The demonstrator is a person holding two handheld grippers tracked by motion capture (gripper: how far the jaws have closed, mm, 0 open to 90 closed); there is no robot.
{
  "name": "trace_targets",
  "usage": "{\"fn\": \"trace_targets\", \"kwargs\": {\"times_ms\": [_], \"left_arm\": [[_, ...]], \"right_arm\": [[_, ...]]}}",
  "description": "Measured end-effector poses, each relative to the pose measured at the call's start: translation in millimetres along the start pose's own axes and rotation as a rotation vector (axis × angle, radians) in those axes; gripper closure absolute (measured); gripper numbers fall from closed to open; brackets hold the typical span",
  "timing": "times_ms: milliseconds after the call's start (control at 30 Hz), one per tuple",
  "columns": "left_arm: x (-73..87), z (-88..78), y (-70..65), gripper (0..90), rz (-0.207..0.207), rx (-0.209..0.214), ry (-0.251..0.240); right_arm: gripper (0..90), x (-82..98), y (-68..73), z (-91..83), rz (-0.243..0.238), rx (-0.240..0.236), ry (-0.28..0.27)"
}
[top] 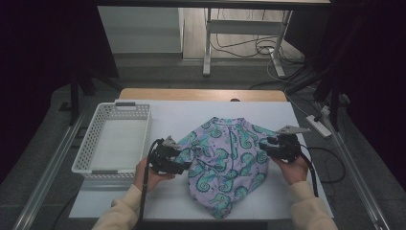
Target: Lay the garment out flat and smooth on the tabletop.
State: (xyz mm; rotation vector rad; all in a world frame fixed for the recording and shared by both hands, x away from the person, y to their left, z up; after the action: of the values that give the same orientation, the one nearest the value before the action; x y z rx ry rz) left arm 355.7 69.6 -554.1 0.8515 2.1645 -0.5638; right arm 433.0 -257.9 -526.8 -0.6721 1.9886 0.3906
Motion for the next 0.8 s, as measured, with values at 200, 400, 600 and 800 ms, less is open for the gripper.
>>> {"fn": "trace_targets", "kwargs": {"times_ms": [200, 400, 600, 800], "left_arm": [[-0.6, 0.2, -2.3, 32.4, 0.008, 0.001, -0.001], [-1.3, -0.2, -2.9, 32.4, 0.007, 0.003, -0.005], [-2.0, -0.2, -4.2, 32.3, 0.011, 0.005, -0.005], [-3.3, -1.2, -5.2, 32.3, 0.012, 0.005, -0.01]], "right_arm": [[50.5, -4.9, 27.4, -2.3, -0.032, -0.062, -0.016], [49.9, -5.2, 52.3, -1.6, -0.076, -0.114, -0.008], [48.5, -1.6, 74.8, 4.6, -0.101, -0.169, 0.017], [47.3, -1.6, 106.5, 8.7, -0.142, -0.224, 0.043]]}}
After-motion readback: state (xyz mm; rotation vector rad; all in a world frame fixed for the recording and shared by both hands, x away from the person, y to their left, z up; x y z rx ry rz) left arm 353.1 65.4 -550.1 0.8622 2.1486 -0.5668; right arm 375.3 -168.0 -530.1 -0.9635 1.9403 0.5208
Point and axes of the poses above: each handheld gripper's, and its own axes: z roughly forward along the jaws, x roughly out of its underside, y roughly to its left, the point moved 8 cm from there along z, roughly forward along the jaws, and after that the axes turned 9 degrees about -y, right-handed, at the moved point
